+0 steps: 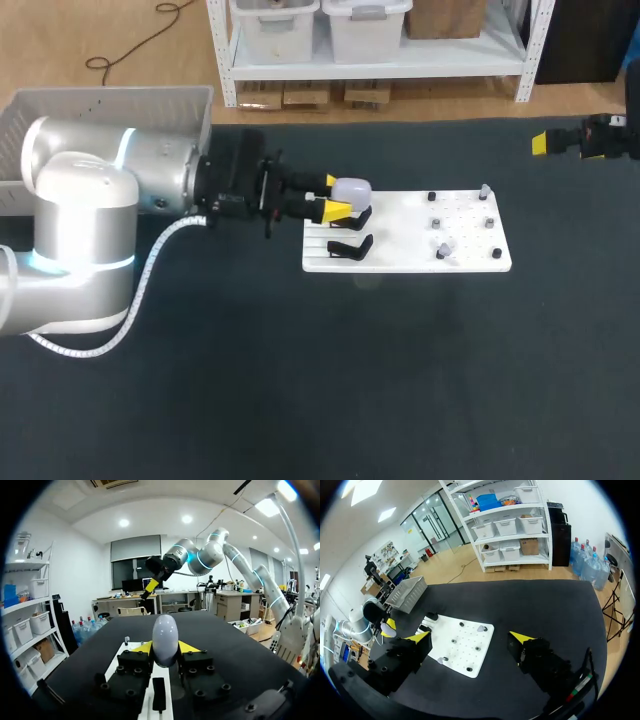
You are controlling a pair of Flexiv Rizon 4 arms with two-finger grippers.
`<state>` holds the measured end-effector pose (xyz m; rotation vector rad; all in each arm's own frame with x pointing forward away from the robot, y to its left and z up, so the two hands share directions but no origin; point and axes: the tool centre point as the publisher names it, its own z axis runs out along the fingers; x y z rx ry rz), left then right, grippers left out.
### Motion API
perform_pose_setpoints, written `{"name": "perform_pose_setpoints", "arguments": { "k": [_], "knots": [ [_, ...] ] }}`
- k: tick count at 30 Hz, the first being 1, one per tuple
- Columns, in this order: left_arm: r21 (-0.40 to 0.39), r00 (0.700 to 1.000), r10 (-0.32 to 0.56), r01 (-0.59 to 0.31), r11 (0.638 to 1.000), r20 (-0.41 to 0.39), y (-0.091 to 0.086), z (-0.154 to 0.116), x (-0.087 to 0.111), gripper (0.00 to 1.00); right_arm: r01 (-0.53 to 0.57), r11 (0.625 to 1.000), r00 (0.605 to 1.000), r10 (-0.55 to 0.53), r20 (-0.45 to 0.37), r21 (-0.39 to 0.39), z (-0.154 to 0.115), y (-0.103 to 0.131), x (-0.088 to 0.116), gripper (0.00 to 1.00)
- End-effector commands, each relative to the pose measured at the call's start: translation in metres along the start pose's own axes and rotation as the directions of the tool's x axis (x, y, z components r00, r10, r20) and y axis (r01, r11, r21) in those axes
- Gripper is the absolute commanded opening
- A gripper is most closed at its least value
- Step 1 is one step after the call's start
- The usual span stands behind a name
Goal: Pick up each earbud case from the left stands, insert the matching earbuds, close the lid, and place the case in the box.
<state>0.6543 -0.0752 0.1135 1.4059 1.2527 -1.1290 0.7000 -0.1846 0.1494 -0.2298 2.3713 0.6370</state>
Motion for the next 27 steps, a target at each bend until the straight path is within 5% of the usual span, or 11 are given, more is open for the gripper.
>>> {"name": "perform_pose_setpoints", "arguments": {
  "k": [1,14,27],
  "knots": [
    [0.002,1.0,0.001,-0.001,1.0,0.003,0.001,0.0,0.001,0.0,0.001,1.0,1.0,-0.001,-0.001,0.0,0.0,0.0,0.0,1.0],
    [-0.008,1.0,0.003,-0.003,1.0,0.011,-0.005,-0.001,-0.001,0.0,0.007,1.0,1.0,-0.007,0.0,-0.007,0.0,0.002,-0.001,1.0],
    [-0.009,0.998,0.001,-0.001,1.0,0.061,-0.006,0.028,-0.003,0.0,0.155,0.98,0.983,-0.166,-0.082,-0.121,-0.018,0.064,0.021,1.0]
  ]
}}
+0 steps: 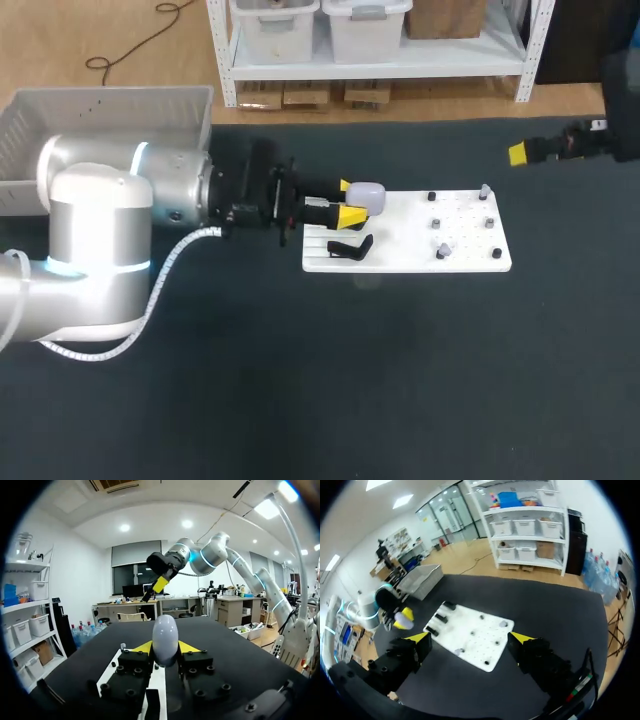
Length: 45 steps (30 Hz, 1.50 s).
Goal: Pick up each earbud case from the left stands, insert the matching earbuds, close the lid, and place the case in the box.
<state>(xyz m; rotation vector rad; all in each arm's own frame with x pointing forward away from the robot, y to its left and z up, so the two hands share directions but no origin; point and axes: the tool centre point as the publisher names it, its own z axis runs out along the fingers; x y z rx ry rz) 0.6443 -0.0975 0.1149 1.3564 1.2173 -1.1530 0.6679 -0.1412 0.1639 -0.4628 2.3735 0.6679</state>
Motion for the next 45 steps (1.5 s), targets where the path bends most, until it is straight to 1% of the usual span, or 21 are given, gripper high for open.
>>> {"name": "perform_pose_setpoints", "arguments": {
  "k": [1,8,15,24,31,35,41,45],
  "knots": [
    [0.004,1.0,0.003,-0.003,1.0,0.006,0.003,0.006,0.003,0.0,0.027,0.999,0.999,-0.028,-0.026,-0.035,-0.012,0.018,0.007,1.0],
    [0.013,1.0,0.002,-0.002,1.0,0.012,0.003,0.007,0.005,0.0,0.084,0.994,0.992,-0.09,-0.083,-0.076,-0.007,0.052,0.017,1.0],
    [0.018,1.0,-0.005,0.005,1.0,0.016,0.005,0.005,0.009,0.0,0.102,0.985,0.984,-0.121,-0.134,-0.142,0.011,0.081,0.031,1.0],
    [0.049,0.999,-0.019,0.017,0.999,0.046,0.008,0.004,0.01,0.0,0.12,0.978,0.974,-0.15,-0.171,-0.17,0.029,0.102,0.038,1.0],
    [0.065,0.999,-0.012,0.009,0.998,0.036,0.007,0.005,0.011,0.0,0.127,0.974,0.969,-0.161,-0.185,-0.185,0.039,0.111,0.04,1.0],
    [0.065,0.999,-0.012,0.009,0.998,0.036,0.007,0.005,0.011,0.0,0.132,0.975,0.969,-0.165,-0.186,-0.177,0.046,0.119,0.038,1.0],
    [0.065,0.999,-0.012,0.009,0.998,0.036,0.007,0.005,0.011,0.0,0.12,0.985,0.971,-0.143,-0.192,-0.127,0.06,0.13,0.034,1.0],
    [0.065,0.999,-0.012,0.009,0.998,0.036,0.007,0.005,0.011,0.0,0.108,0.988,0.968,-0.13,-0.216,-0.111,0.071,0.135,0.033,1.0]
  ]
}}
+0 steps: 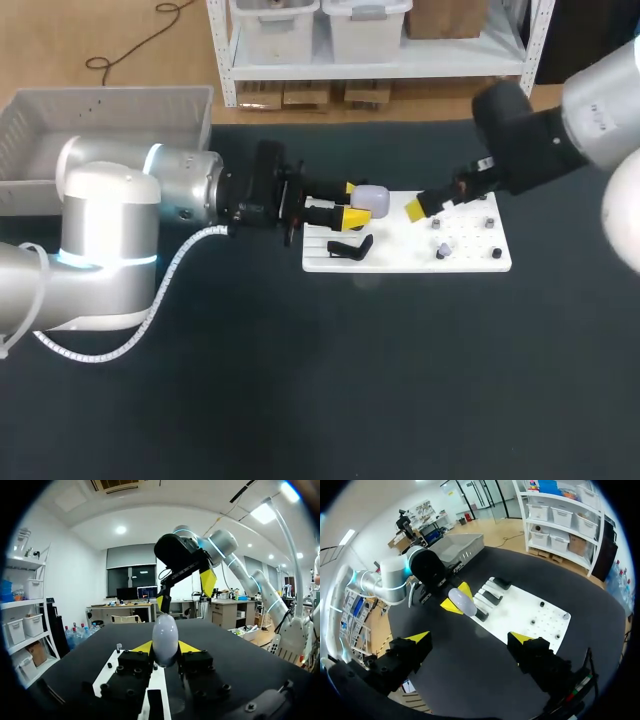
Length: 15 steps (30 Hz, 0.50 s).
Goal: Pick up each earbud case from the left stands, insert the matching earbuds, close the lid, and place the case in the box.
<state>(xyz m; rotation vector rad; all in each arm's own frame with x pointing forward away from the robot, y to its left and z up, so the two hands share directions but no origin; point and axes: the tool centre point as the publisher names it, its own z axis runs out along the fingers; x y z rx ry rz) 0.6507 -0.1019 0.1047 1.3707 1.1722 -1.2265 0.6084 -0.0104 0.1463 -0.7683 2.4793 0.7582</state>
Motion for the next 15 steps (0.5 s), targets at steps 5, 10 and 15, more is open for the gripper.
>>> {"name": "perform_pose_setpoints", "arguments": {
  "k": [5,10,15],
  "knots": [
    [0.003,1.0,0.0,0.0,1.0,0.0,0.001,0.0,0.001,0.0,-0.022,0.999,0.999,0.023,-0.03,0.026,0.025,0.005,-0.007,1.0],
    [0.003,1.0,0.0,0.0,1.0,0.0,0.001,0.0,0.001,0.0,-0.047,0.999,0.998,0.048,-0.037,0.027,0.035,0.001,-0.01,1.0],
    [0.003,1.0,0.0,0.0,1.0,0.0,0.001,0.0,0.001,0.0,-0.071,0.997,0.996,0.073,-0.05,0.033,0.044,-0.003,-0.012,1.0]
  ]
}}
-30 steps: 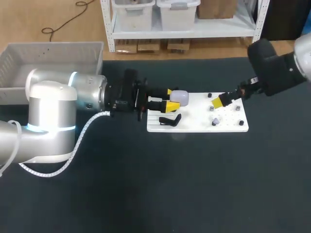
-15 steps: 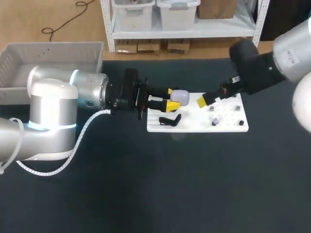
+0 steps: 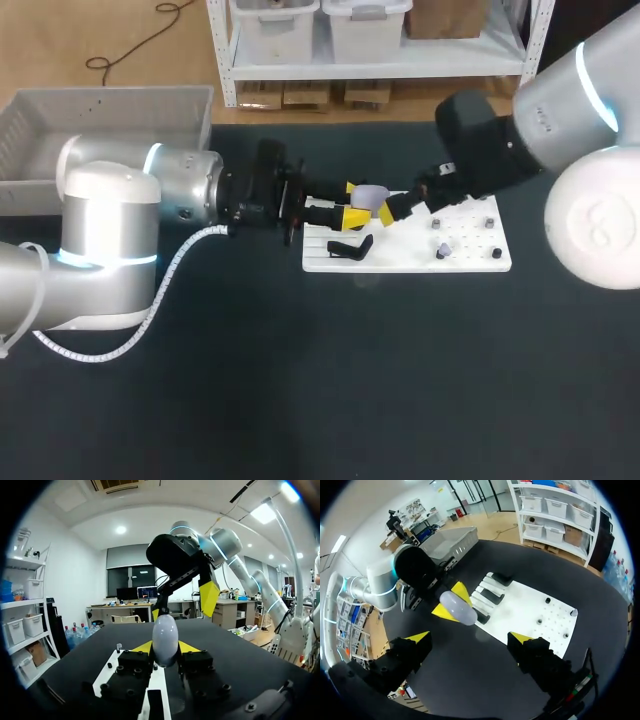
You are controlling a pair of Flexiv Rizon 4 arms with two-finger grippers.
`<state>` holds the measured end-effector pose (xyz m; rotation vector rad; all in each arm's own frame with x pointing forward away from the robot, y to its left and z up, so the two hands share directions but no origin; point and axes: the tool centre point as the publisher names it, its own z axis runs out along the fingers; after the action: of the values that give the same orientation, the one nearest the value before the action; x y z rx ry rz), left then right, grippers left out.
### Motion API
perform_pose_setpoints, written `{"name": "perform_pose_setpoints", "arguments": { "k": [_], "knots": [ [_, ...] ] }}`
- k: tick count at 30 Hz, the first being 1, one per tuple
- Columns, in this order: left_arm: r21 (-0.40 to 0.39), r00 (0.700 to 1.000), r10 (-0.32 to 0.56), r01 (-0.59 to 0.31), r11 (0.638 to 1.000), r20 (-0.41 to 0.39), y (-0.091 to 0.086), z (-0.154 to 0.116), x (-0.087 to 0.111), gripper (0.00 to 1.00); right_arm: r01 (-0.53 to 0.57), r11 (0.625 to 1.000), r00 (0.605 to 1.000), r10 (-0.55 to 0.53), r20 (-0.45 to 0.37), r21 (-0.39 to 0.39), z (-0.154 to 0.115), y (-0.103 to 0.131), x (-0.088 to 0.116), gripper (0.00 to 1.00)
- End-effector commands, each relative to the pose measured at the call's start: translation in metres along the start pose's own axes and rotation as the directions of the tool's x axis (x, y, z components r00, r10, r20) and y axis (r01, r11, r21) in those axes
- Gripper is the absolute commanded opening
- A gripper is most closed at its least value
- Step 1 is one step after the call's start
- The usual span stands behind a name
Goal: Pick up each earbud case from the left stands, insert the matching earbuds, close the lid, and place the case in the box.
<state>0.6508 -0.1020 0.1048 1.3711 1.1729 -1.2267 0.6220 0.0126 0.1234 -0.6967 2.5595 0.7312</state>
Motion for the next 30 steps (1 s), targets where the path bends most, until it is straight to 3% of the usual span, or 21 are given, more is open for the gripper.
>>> {"name": "perform_pose_setpoints", "arguments": {
  "k": [1,13,30],
  "knots": [
    [0.003,1.0,0.0,0.0,1.0,0.001,0.001,0.0,0.001,0.0,-0.006,1.0,1.0,0.006,-0.015,0.0,0.011,-0.002,-0.007,1.0],
    [0.003,1.0,0.0,0.0,1.0,0.001,0.001,0.0,0.001,0.0,-0.027,1.0,1.0,0.027,-0.016,0.014,0.022,-0.01,-0.015,1.0],
    [0.003,1.0,0.0,0.0,1.0,0.001,0.001,0.0,0.001,0.0,-0.047,0.998,0.998,0.046,0.031,0.048,0.017,-0.017,-0.024,1.0]
  ]
}}
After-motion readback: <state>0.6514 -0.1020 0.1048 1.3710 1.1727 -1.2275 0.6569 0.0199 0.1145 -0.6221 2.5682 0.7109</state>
